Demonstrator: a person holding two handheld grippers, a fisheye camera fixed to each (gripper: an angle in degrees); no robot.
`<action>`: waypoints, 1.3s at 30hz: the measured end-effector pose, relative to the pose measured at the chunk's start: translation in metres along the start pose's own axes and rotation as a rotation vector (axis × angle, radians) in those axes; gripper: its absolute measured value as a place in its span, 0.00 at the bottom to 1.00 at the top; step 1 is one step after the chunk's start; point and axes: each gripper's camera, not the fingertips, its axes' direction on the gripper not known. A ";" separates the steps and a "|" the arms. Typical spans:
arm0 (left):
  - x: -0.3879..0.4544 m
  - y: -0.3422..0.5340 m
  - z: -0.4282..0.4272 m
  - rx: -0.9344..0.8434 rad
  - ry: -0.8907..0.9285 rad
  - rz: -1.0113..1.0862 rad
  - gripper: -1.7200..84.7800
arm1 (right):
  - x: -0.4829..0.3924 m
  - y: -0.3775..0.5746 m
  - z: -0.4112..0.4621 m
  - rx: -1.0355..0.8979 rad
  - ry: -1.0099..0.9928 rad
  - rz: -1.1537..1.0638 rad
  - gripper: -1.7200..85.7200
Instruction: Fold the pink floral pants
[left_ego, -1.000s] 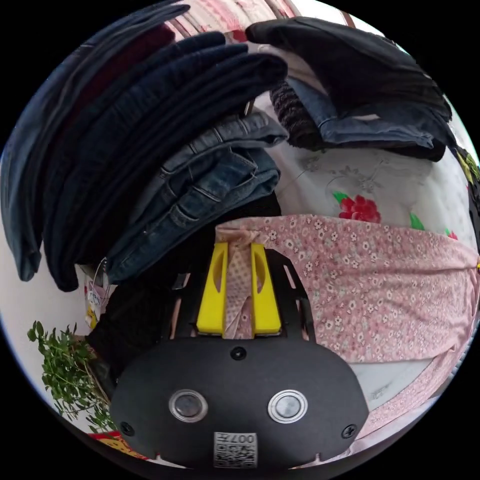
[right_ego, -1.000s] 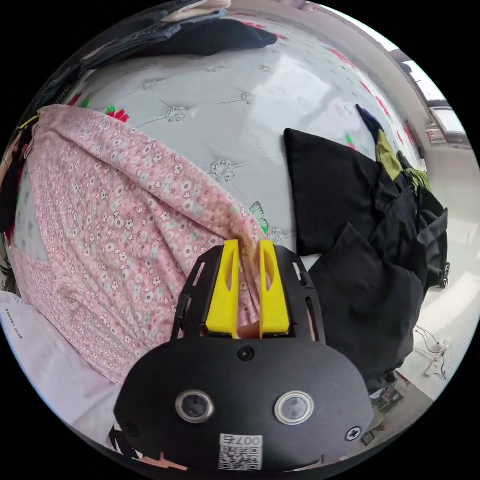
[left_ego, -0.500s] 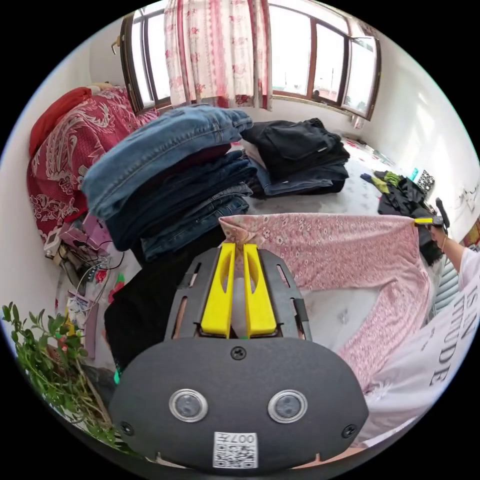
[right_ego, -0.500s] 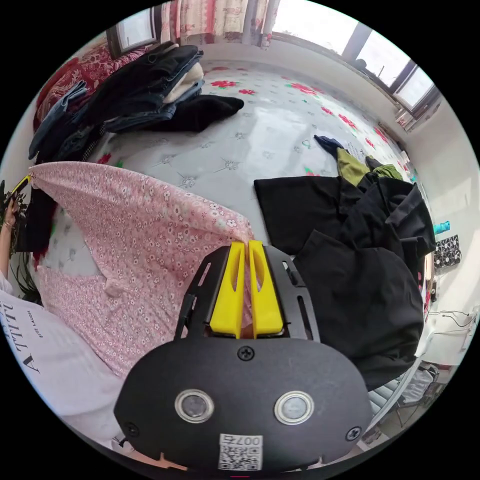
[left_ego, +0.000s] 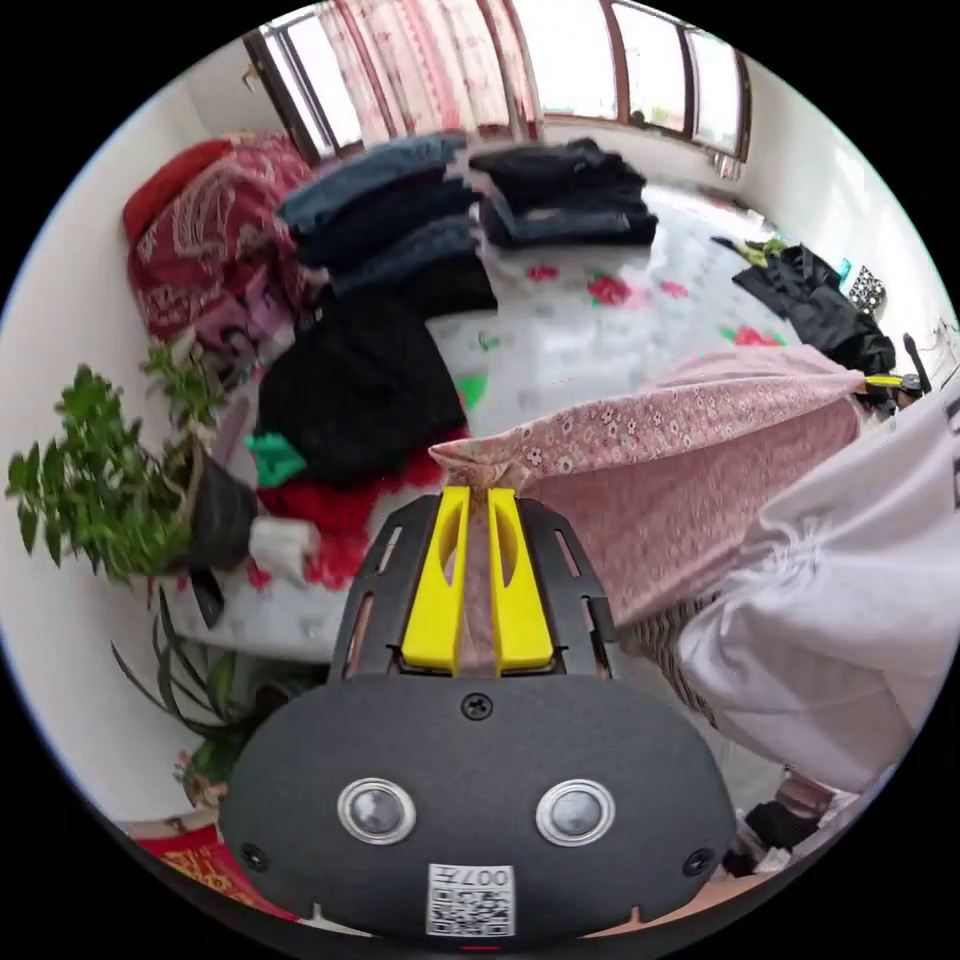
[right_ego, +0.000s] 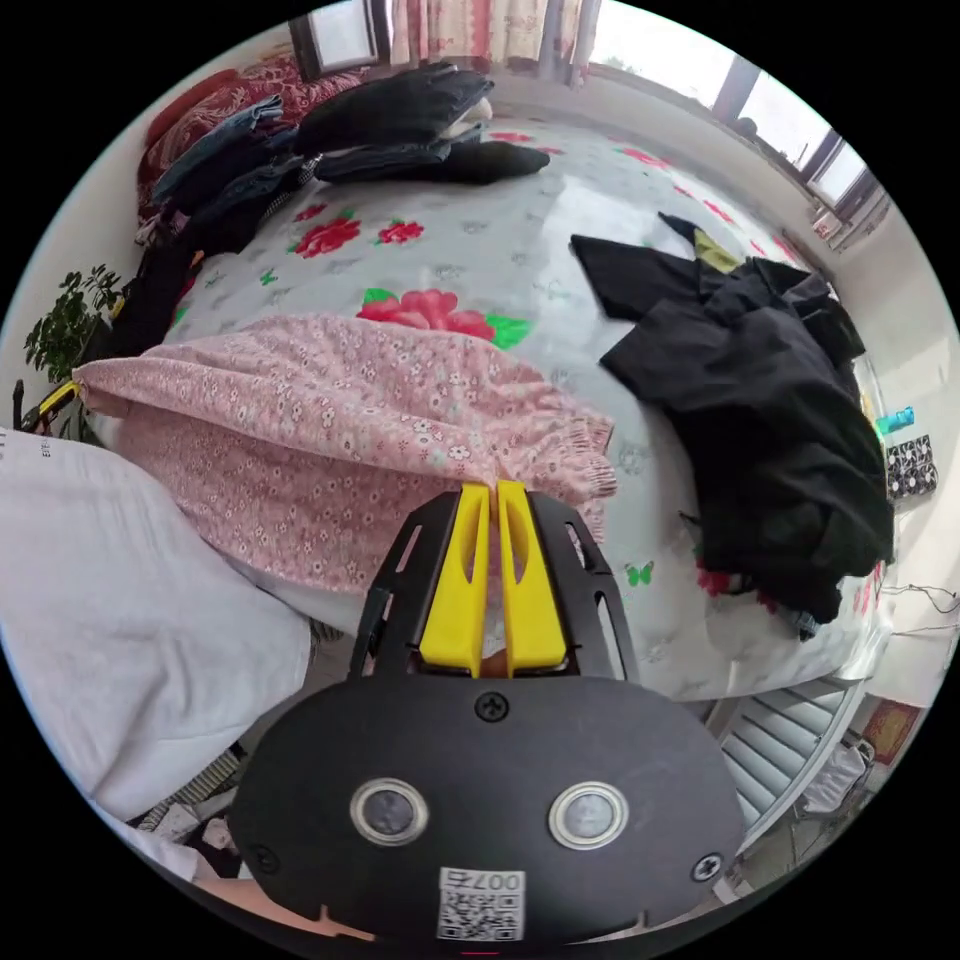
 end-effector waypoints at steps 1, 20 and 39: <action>0.005 0.011 0.007 -0.041 0.007 -0.009 0.03 | 0.001 0.015 0.017 -0.053 -0.025 0.026 0.02; -0.036 0.039 -0.053 -0.021 -0.088 -0.044 0.01 | 0.052 0.027 -0.031 0.064 -0.146 0.160 0.02; -0.041 0.198 -0.017 -0.179 0.011 -0.703 0.05 | 0.043 0.105 0.018 -0.089 -0.106 0.255 0.05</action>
